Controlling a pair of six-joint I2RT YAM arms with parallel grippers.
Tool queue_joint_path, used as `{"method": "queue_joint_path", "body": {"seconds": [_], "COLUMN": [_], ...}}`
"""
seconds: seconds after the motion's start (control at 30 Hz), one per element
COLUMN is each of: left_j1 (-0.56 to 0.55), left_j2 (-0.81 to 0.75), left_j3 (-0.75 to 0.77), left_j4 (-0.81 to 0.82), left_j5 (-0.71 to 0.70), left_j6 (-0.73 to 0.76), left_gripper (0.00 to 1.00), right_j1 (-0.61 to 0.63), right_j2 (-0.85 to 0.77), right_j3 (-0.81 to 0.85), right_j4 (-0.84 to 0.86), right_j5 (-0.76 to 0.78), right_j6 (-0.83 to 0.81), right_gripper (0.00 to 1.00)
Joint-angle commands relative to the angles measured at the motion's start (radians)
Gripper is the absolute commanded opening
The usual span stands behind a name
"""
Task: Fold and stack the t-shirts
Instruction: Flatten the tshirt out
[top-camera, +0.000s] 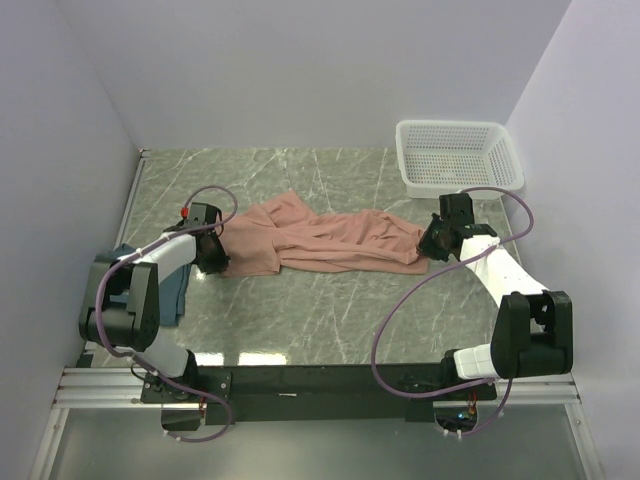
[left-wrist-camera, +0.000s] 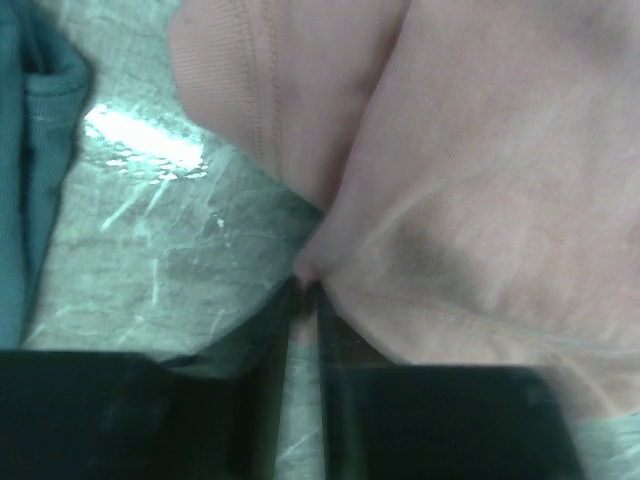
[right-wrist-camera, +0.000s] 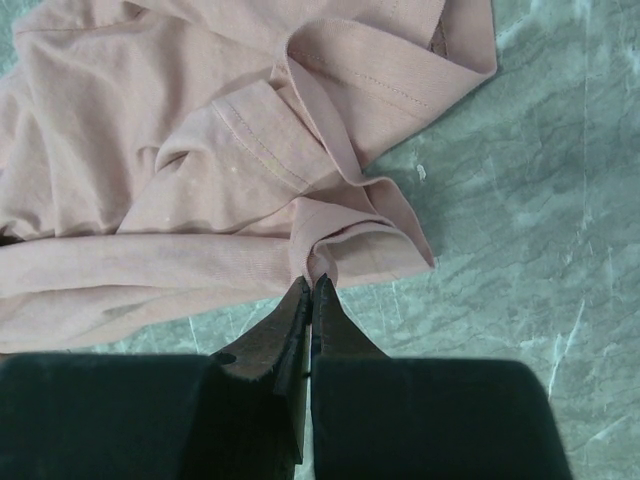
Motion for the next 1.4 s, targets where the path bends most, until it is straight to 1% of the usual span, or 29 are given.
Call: {"method": "queue_joint_path", "body": {"seconds": [0.0, 0.03, 0.1, 0.13, 0.17, 0.23, 0.27, 0.33, 0.37, 0.43, 0.47, 0.53, 0.57, 0.67, 0.73, 0.83, 0.93, 1.03, 1.17, 1.2, 1.37], "left_j1": [-0.005, -0.003, -0.003, 0.001, 0.008, 0.044, 0.058, 0.095, 0.104, 0.123, 0.123, 0.165, 0.176, 0.221, 0.257, 0.268, 0.268, 0.270, 0.265, 0.262, 0.192], "left_j2": [0.031, 0.025, -0.009, -0.029, -0.052, -0.124, -0.145, -0.185, -0.193, -0.197, -0.194, -0.185, -0.187, -0.210, -0.257, -0.343, -0.441, -0.526, -0.651, -0.699, -0.799], "left_j3": [-0.011, -0.009, 0.005, 0.015, 0.047, 0.096, 0.165, 0.250, 0.343, 0.438, 0.525, 0.606, 0.673, 0.796, 0.874, 0.955, 1.020, 1.081, 1.100, 1.103, 1.163], "left_j4": [-0.001, -0.009, -0.032, -0.046, -0.076, -0.113, -0.131, -0.187, -0.201, -0.237, -0.250, -0.277, -0.283, -0.299, -0.296, -0.268, -0.230, -0.227, -0.211, -0.208, -0.199], "left_j5": [0.030, 0.027, -0.012, -0.070, -0.094, -0.138, -0.173, -0.207, -0.229, -0.235, -0.237, -0.229, -0.224, -0.212, -0.209, -0.235, -0.249, -0.261, -0.281, -0.284, -0.321], "left_j6": [0.000, -0.001, -0.006, -0.012, -0.013, -0.023, -0.026, -0.021, -0.018, -0.007, -0.006, -0.009, -0.012, -0.018, -0.026, -0.015, 0.003, 0.019, 0.017, 0.022, 0.065], "left_gripper": [0.08, 0.01, 0.01, 0.01, 0.01, 0.01, 0.01, 0.01, 0.01, 0.01, 0.01, 0.01, 0.01, 0.01, 0.01, 0.01, 0.01, 0.01, 0.01, 0.01, 0.00], "right_j1": [-0.007, -0.007, -0.007, -0.008, -0.008, -0.011, -0.014, -0.031, -0.037, -0.051, -0.051, -0.080, -0.082, -0.094, -0.106, -0.113, -0.113, -0.114, -0.114, -0.113, -0.113], "right_j2": [-0.036, -0.035, -0.036, -0.036, -0.039, -0.045, -0.045, -0.036, -0.032, -0.016, -0.007, 0.010, 0.010, -0.016, -0.045, -0.102, -0.180, -0.283, -0.403, -0.458, -0.602], "right_j3": [-0.005, -0.002, 0.003, 0.012, 0.018, 0.045, 0.059, 0.106, 0.125, 0.180, 0.202, 0.269, 0.292, 0.407, 0.507, 0.620, 0.694, 0.739, 0.809, 0.819, 0.869], "right_j4": [0.029, 0.027, 0.026, 0.023, 0.018, 0.001, -0.008, -0.037, -0.046, -0.072, -0.086, -0.123, -0.134, -0.180, -0.215, -0.250, -0.270, -0.272, -0.312, -0.324, -0.353], "right_j5": [0.018, 0.020, 0.021, 0.024, 0.029, 0.032, 0.032, 0.033, 0.032, 0.023, 0.006, -0.005, -0.003, 0.009, 0.007, 0.004, 0.001, 0.000, 0.032, 0.059, 0.162], "right_j6": [0.009, 0.009, 0.010, 0.012, 0.012, 0.010, 0.010, 0.013, 0.016, 0.016, 0.015, 0.003, -0.005, -0.026, -0.034, -0.049, -0.060, -0.086, -0.144, -0.155, -0.230], "right_gripper": [0.00, 0.00, 0.00, 0.00, 0.00, 0.00, 0.00, 0.00, 0.00, 0.00, 0.00, 0.00, 0.00, 0.00, 0.00, 0.00, 0.00, 0.00, 0.00, 0.00, 0.00]}}
